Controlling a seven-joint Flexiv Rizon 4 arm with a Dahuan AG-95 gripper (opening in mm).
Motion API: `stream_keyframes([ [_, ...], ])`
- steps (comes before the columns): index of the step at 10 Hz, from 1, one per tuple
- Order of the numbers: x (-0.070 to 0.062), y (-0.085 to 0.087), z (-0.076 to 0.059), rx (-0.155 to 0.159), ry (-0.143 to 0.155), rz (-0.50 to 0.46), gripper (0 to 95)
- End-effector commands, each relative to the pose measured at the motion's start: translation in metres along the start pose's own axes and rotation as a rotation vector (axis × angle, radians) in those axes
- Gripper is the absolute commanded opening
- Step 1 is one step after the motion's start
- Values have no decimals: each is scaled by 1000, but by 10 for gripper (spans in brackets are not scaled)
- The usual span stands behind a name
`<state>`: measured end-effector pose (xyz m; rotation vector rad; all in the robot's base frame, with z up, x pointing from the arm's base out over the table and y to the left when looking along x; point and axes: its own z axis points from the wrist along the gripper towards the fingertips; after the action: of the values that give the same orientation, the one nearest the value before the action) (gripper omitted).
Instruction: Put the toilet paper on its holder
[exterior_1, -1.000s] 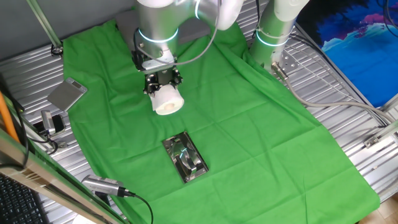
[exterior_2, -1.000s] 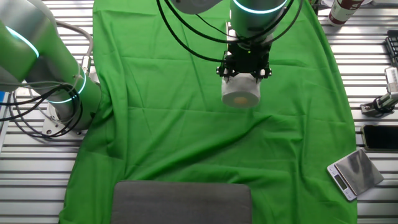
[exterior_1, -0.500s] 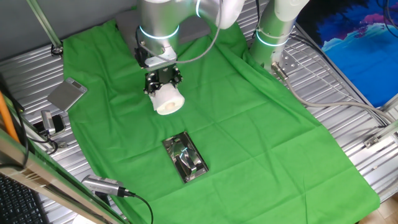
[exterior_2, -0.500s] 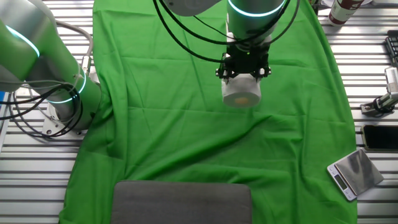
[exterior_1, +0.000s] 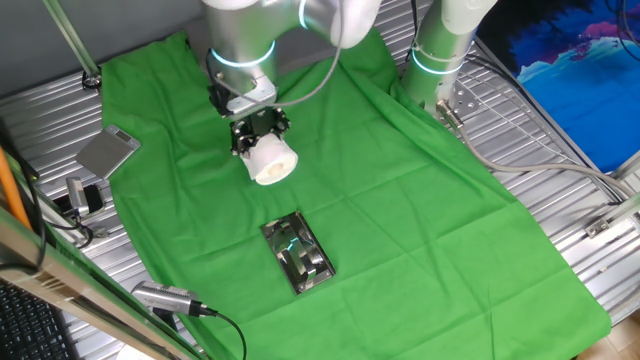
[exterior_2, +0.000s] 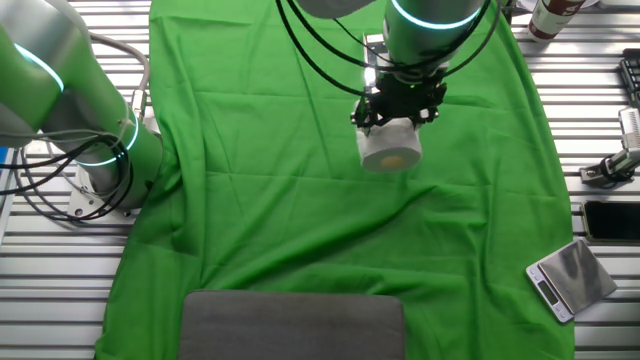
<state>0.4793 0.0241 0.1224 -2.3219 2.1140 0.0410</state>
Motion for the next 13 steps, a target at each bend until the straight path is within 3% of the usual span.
stream_keyframes([
  [1,-18,-7,7,5,-4,49,0],
  [4,-42,-26,18,8,-11,77,0],
  [7,-54,-40,25,11,-15,94,0],
  [10,-72,-43,31,15,-6,126,0],
  [13,-81,-43,34,17,-4,139,0],
])
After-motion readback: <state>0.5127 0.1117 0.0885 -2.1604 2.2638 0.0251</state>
